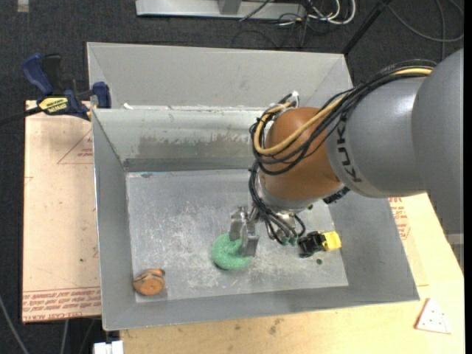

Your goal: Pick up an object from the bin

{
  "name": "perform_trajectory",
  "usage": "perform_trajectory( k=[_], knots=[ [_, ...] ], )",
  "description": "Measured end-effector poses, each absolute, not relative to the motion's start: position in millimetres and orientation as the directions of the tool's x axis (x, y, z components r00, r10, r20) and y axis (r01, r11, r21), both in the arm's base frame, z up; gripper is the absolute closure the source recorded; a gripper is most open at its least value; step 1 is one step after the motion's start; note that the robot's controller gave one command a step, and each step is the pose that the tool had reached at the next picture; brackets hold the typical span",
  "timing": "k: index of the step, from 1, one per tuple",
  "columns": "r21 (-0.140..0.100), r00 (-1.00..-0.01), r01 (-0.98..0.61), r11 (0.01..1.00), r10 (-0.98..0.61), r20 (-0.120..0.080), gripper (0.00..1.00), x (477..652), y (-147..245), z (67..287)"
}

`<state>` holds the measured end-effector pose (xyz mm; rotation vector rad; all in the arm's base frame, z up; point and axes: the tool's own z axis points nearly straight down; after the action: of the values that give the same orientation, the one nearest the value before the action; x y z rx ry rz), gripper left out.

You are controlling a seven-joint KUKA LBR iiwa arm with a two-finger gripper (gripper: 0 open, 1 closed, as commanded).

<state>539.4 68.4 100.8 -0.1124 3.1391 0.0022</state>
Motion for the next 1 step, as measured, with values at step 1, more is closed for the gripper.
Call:
perform_trajectory(
  k=[1],
  knots=[
    [0.001, -0.997, -0.071, 0.997, -0.071, 0.000, 1.00, 539.4, 68.3, 100.8]
  ],
)
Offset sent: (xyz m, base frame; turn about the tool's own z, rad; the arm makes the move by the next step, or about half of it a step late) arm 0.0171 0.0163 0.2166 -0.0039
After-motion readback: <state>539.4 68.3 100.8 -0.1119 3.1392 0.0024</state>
